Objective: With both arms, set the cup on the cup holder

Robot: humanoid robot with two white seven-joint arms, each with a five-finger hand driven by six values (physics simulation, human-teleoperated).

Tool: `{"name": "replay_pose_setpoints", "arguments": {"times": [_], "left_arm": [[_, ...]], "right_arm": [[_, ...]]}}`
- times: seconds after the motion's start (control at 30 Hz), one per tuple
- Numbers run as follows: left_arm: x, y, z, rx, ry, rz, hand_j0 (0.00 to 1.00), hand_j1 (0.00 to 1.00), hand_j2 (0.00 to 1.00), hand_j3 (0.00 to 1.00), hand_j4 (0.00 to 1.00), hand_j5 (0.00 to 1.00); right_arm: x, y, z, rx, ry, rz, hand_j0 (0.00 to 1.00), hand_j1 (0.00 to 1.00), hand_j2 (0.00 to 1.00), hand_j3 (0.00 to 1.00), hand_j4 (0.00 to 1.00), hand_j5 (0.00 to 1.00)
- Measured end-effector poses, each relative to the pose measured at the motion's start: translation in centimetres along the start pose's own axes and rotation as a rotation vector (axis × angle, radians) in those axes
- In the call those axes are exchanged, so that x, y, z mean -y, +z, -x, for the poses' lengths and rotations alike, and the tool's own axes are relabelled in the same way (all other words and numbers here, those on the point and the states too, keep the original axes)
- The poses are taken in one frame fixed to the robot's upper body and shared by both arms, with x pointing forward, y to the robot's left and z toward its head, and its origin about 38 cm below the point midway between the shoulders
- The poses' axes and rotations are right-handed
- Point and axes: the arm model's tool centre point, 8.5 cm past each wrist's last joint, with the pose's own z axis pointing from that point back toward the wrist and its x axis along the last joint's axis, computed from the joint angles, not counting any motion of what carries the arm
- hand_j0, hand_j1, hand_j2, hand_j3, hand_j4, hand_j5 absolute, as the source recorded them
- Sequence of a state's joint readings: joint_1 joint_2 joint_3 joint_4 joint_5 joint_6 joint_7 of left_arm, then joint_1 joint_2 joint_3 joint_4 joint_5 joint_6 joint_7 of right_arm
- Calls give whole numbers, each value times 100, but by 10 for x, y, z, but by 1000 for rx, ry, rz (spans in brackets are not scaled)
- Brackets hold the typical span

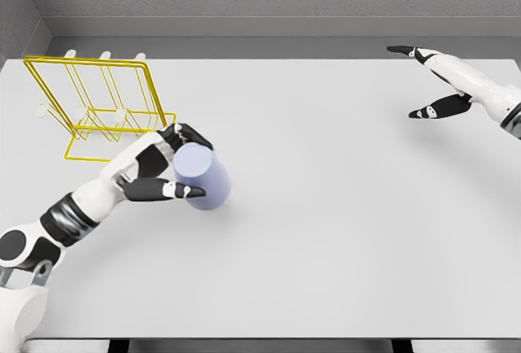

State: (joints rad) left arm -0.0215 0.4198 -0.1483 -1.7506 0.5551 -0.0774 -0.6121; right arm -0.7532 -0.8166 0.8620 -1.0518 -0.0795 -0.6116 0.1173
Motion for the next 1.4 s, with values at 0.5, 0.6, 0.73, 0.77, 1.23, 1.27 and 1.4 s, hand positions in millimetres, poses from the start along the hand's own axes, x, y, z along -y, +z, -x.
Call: {"name": "replay_pose_setpoints", "arguments": {"times": [0.5,0.6,0.73,0.77,1.23,1.27,1.4], "left_arm": [[-63,58,-52,26,-114,-139,29,29,29,29,29,29],[-72,64,-63,35,-126,-151,29,29,29,29,29,29],[-77,68,-71,45,-127,-157,29,29,29,29,29,29],[-78,68,-72,49,-129,-158,29,29,29,29,29,29],[-89,50,-96,121,-158,-148,28,28,28,28,28,28],[-89,50,-96,121,-158,-148,28,28,28,28,28,28],[-88,49,-95,121,-155,-146,28,28,28,28,28,28]], "right_arm": [[0,0,0,0,-1,0,100,100,100,100,100,100],[0,0,0,0,0,0,100,100,100,100,100,100],[0,0,0,0,0,0,100,100,100,100,100,100],[0,0,0,0,0,-1,100,100,100,100,100,100],[1,0,0,-1,2,1,100,100,100,100,100,100],[1,0,0,-1,1,1,100,100,100,100,100,100],[0,0,0,-2,1,0,100,100,100,100,100,100]]}}
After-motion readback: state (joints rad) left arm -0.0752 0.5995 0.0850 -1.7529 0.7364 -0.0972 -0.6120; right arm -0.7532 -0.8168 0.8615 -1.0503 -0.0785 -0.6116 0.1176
